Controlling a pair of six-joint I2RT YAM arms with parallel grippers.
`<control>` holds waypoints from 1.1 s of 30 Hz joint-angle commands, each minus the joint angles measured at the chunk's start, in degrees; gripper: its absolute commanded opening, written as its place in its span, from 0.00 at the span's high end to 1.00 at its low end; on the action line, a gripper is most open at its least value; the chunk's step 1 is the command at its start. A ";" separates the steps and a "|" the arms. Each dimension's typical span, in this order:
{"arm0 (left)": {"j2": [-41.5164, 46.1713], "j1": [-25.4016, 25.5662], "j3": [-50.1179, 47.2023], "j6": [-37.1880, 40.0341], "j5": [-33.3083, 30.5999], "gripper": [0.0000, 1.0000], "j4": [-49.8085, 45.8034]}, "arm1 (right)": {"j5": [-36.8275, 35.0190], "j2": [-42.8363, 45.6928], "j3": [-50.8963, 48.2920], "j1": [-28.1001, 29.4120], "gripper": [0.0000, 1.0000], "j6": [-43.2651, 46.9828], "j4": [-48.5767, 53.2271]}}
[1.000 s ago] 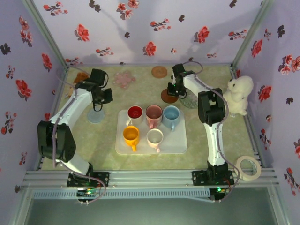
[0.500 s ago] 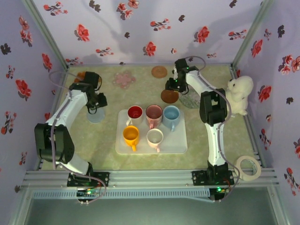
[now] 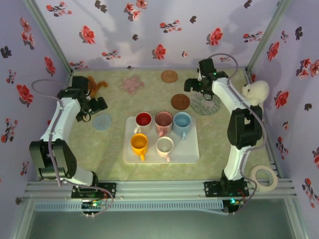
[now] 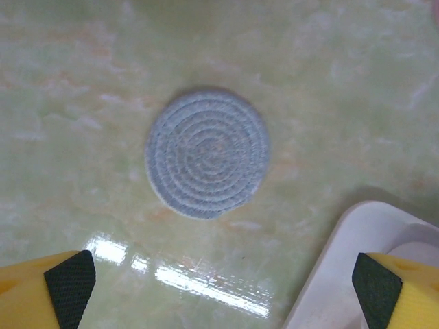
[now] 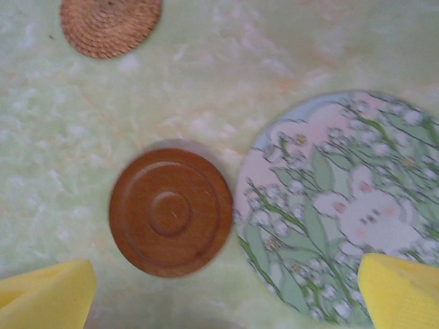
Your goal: Place the cup by the coaster
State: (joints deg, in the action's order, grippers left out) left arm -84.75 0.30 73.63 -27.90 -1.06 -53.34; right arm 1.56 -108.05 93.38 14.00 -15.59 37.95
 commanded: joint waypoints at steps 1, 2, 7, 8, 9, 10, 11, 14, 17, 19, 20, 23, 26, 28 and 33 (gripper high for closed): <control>1.22 -1.57 -3.69 -5.17 0.09 0.01 -0.06 | -6.51 6.43 -6.14 -0.65 0.01 -0.77 -2.54; 1.59 -1.98 -4.98 -6.06 0.01 0.01 0.46 | -7.49 8.43 -8.30 -0.78 0.01 -1.13 -2.96; 2.26 -3.74 -9.59 -8.30 0.82 0.01 3.95 | -14.91 16.56 -17.59 -1.14 0.01 -2.87 -5.01; 1.92 -4.04 -10.12 -8.44 1.38 0.01 4.43 | -15.39 18.00 -19.55 -1.53 0.01 -3.47 -5.95; 1.43 -4.31 -10.46 -8.70 1.95 0.01 4.88 | -15.31 19.42 -21.21 -1.84 0.01 -4.17 -6.69; 0.99 -4.50 -10.67 -8.82 2.58 0.01 5.36 | -14.98 20.38 -22.43 -2.21 0.01 -4.94 -7.13; 0.62 -4.58 -10.93 -9.00 3.08 0.01 5.97 | -14.67 21.26 -23.67 -2.57 0.01 -5.75 -7.43; -0.05 -4.84 -12.29 -10.36 4.11 0.01 8.48 | -13.71 23.37 -26.89 -3.08 0.01 -7.76 -8.28; -1.25 -5.04 -13.81 -11.27 5.81 0.01 12.32 | -13.59 24.68 -29.23 -3.15 0.01 -8.81 -8.95; -3.02 -5.13 -13.93 -11.93 6.49 0.02 13.08 | -13.80 25.02 -30.07 -3.24 0.01 -8.99 -8.78; -4.01 -5.13 -14.01 -12.29 6.52 0.02 13.28 | -13.85 25.17 -30.20 -3.19 0.01 -9.01 -8.57; -5.31 -5.13 -15.44 -12.78 6.85 0.04 15.98 | -14.13 25.93 -30.78 -3.26 0.01 -8.99 -8.29; -6.24 -5.13 -16.62 -13.11 7.01 0.05 18.80 | -14.57 26.39 -30.86 -3.38 0.01 -8.85 -8.25; -7.04 -5.13 -16.91 -13.06 6.91 0.05 18.99 | -14.40 26.29 -30.76 -3.41 0.01 -8.87 -8.08; -7.83 -5.13 -18.63 -13.41 6.43 0.04 21.40 | -13.61 25.58 -29.74 -3.46 0.01 -9.03 -7.03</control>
State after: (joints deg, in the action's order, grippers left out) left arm -91.55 -4.32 56.07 -40.21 5.19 -34.41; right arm -11.00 -83.07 62.94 10.85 -23.22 30.30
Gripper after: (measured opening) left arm 0.961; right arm 0.991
